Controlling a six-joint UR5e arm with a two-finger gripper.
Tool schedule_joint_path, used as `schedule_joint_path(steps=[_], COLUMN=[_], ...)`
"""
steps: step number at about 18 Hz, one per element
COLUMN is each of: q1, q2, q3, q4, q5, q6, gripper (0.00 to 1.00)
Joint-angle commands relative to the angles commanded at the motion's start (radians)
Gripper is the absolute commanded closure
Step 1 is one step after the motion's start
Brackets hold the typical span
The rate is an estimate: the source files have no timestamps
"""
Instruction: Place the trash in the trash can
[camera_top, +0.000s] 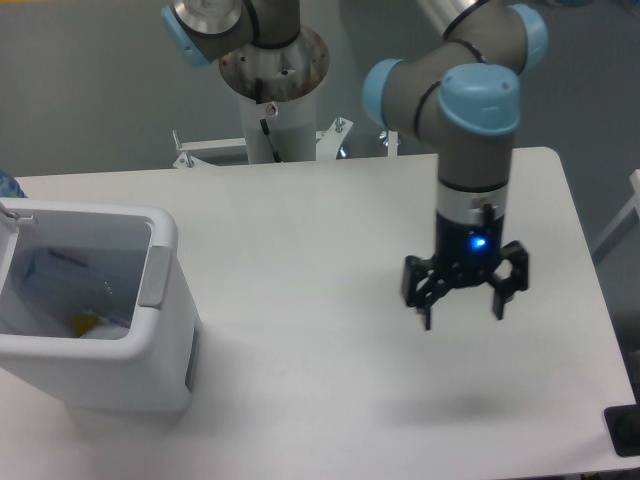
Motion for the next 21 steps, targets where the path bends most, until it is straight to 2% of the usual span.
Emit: schedule_joint_path(steps=[6, 10, 16, 21], q1=[-0.002, -0.003, -0.005, -0.006], q2=[-0.006, -0.002, 0.002, -0.001], q3=[-0.02, -0.02, -0.012, -0.02], q4=[-0.012, -0.07, -0.181, -0.204], q5=[0.156, 0.163, 0.235, 0.27], q6=[0.064, 0.208, 0.382, 0.416], gripper=[0.0, 0.0, 0.0, 0.0])
